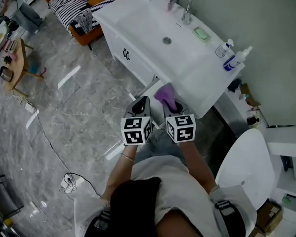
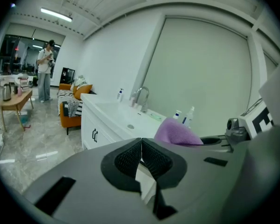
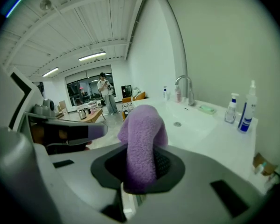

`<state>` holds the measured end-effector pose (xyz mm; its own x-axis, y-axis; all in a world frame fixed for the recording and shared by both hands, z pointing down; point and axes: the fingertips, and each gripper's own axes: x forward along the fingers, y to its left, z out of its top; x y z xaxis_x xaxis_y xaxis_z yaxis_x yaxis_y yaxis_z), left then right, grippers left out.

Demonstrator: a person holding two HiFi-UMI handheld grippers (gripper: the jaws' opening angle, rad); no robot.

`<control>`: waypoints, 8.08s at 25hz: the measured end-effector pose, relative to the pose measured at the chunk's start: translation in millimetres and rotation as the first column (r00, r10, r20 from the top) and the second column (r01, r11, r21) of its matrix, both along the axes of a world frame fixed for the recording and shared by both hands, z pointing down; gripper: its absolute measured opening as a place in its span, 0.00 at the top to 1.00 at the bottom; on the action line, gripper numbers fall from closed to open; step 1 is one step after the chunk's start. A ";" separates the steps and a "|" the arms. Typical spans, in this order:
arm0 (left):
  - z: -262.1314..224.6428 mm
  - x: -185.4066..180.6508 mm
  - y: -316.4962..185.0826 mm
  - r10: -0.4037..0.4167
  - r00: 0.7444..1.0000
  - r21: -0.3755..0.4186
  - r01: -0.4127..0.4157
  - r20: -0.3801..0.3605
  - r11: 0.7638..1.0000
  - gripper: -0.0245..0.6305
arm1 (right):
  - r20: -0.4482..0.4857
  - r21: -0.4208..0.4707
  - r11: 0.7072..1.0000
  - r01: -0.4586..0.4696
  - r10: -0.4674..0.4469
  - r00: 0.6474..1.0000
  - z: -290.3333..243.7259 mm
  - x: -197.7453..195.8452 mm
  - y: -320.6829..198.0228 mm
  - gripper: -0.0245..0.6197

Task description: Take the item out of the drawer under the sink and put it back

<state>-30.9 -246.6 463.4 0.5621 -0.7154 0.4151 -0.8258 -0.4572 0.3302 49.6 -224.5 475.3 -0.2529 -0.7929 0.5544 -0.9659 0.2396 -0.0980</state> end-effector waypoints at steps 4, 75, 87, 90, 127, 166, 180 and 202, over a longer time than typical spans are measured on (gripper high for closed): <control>10.1 6.2 -11.1 -0.026 1.000 -0.012 0.026 0.002 1.000 0.96 | -0.022 0.002 0.999 0.032 -0.032 0.999 7.0 4.9 -14.5 0.85; 296.3 15.3 -68.4 -0.007 0.991 -0.386 0.058 0.134 0.921 0.96 | 0.060 -0.462 0.887 0.003 0.028 0.998 354.3 22.9 -72.7 0.68; 291.6 17.5 -64.3 0.005 0.993 -0.397 0.042 0.118 0.917 0.96 | 0.055 -0.437 0.899 -0.028 0.058 0.997 337.3 23.0 -71.5 0.50; 287.6 17.3 -58.2 -0.005 0.994 -0.410 0.049 0.106 0.911 0.96 | 0.054 -0.419 0.907 -0.036 0.065 0.996 322.4 22.6 -66.3 0.50; 77.3 19.4 -38.4 -0.014 1.000 -0.159 0.010 -0.022 0.987 0.96 | 0.048 -0.067 0.995 -0.069 0.072 0.996 69.7 9.2 -56.5 0.92; 62.0 11.5 -24.3 0.003 1.000 -0.132 -0.006 -0.020 0.991 0.96 | 0.031 -0.044 0.997 -0.062 0.063 0.998 46.0 -1.5 -38.4 0.94; 69.9 16.0 -13.6 0.001 1.000 -0.146 -0.003 -0.012 0.989 0.96 | 0.035 -0.037 0.996 -0.079 0.081 0.996 51.5 12.3 -26.1 0.93; 157.1 27.2 -37.9 -0.030 0.997 -0.270 0.048 0.071 0.962 0.96 | 0.062 -0.206 0.978 0.032 -0.019 0.998 137.2 19.8 -36.3 0.69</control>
